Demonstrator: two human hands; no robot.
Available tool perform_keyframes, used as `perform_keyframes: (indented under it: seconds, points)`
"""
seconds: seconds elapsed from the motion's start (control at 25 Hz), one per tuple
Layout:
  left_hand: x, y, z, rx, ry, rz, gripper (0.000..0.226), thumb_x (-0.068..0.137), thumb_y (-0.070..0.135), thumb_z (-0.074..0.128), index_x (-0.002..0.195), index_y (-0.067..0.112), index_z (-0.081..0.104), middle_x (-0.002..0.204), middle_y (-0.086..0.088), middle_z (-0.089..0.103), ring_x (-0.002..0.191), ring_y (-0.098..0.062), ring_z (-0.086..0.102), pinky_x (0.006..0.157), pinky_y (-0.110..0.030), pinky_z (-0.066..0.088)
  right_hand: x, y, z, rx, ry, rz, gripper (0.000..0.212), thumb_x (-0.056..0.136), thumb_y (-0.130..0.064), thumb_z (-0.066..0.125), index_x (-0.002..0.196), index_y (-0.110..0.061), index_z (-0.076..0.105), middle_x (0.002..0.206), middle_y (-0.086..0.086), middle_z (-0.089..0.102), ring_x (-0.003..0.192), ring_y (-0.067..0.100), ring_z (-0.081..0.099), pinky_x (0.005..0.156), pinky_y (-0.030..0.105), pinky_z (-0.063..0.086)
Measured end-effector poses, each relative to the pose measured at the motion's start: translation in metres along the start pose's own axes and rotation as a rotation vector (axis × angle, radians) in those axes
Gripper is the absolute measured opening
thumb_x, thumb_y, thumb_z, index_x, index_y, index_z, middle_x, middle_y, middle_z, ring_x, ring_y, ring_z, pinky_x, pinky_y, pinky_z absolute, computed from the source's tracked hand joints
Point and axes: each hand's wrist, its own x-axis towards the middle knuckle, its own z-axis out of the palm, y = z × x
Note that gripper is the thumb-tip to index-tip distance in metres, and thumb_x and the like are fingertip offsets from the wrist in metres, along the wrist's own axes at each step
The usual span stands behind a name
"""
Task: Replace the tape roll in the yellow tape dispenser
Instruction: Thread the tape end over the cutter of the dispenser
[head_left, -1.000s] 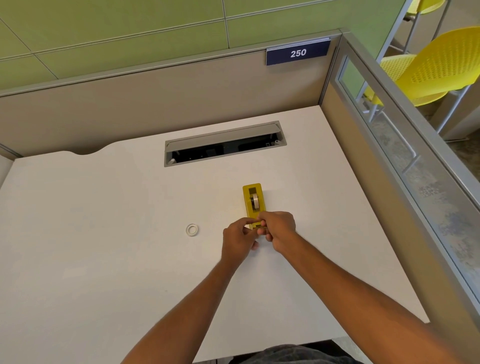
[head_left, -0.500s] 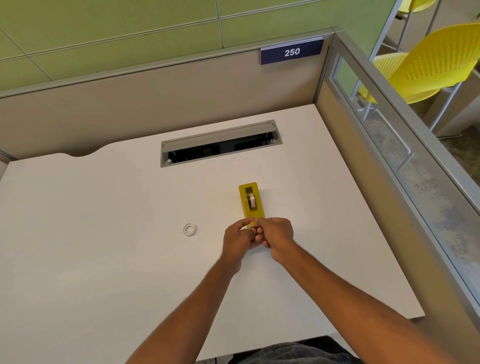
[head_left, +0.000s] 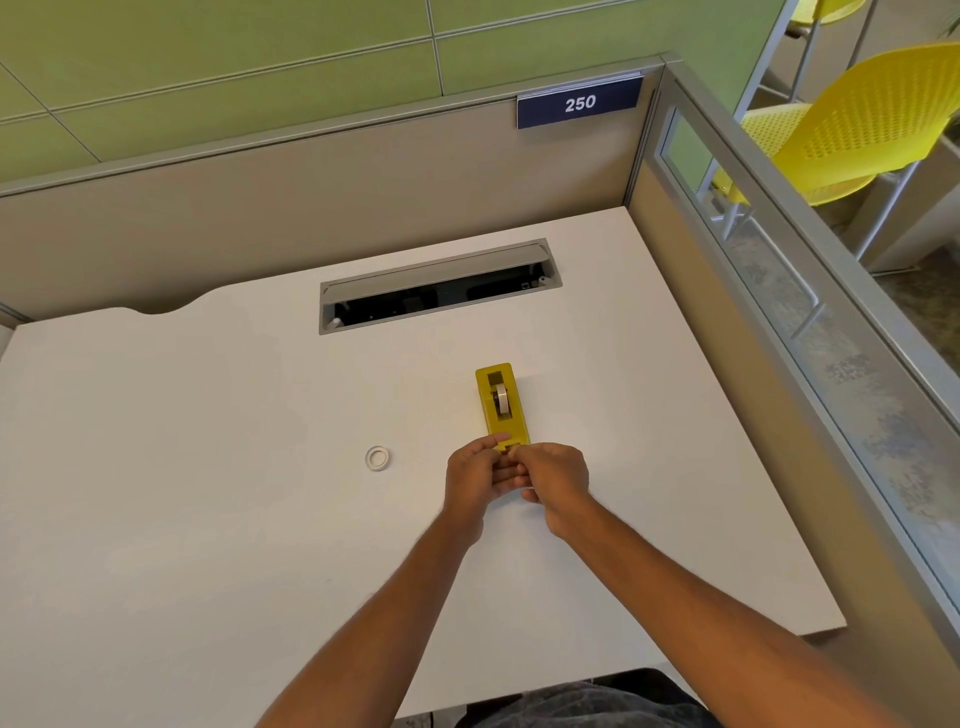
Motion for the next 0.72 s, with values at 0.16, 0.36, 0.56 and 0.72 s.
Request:
perform_keyframes:
  seconds: [0.16,0.36,0.56,0.72]
  points:
    - [0.001,0.0,0.001,0.004,0.007,-0.003,0.034,0.108,0.006,0.049,0.123,0.01,0.079,0.096,-0.022,0.085,0.073,-0.026,0.081,0.07,-0.037,0.07,-0.001,0.004,-0.001,0.029,-0.018,-0.008,0.014,0.094,-0.022,0.077,0.08,-0.022,0.081,0.068,-0.005,0.08,0.065,0.012,0.078,0.058,0.024,0.063]
    - [-0.002,0.0,0.002,0.006,0.017,0.012,0.026,0.111,0.016,0.058,0.121,0.013,0.082,0.09,-0.019,0.084,0.071,-0.026,0.08,0.068,-0.035,0.07,-0.001,0.01,-0.002,0.06,-0.025,0.001,0.009,0.094,-0.024,0.08,0.086,-0.021,0.081,0.077,-0.002,0.083,0.075,0.015,0.081,0.06,0.023,0.063]
    - [-0.003,0.002,0.005,0.014,0.04,0.016,0.02,0.106,0.018,0.067,0.11,0.009,0.084,0.086,-0.019,0.083,0.074,-0.03,0.081,0.067,-0.035,0.069,0.001,0.013,-0.003,0.041,-0.02,-0.005,0.01,0.096,-0.027,0.079,0.087,-0.023,0.08,0.082,-0.002,0.082,0.077,0.015,0.08,0.057,0.021,0.061]
    - [0.0,0.004,0.005,0.076,0.05,0.009,0.021,0.103,0.022,0.074,0.104,0.003,0.083,0.087,-0.022,0.083,0.072,-0.031,0.082,0.067,-0.036,0.069,0.003,0.016,-0.003,0.036,-0.027,-0.015,0.012,0.096,-0.03,0.079,0.087,-0.023,0.081,0.085,-0.002,0.083,0.08,0.016,0.081,0.059,0.022,0.062]
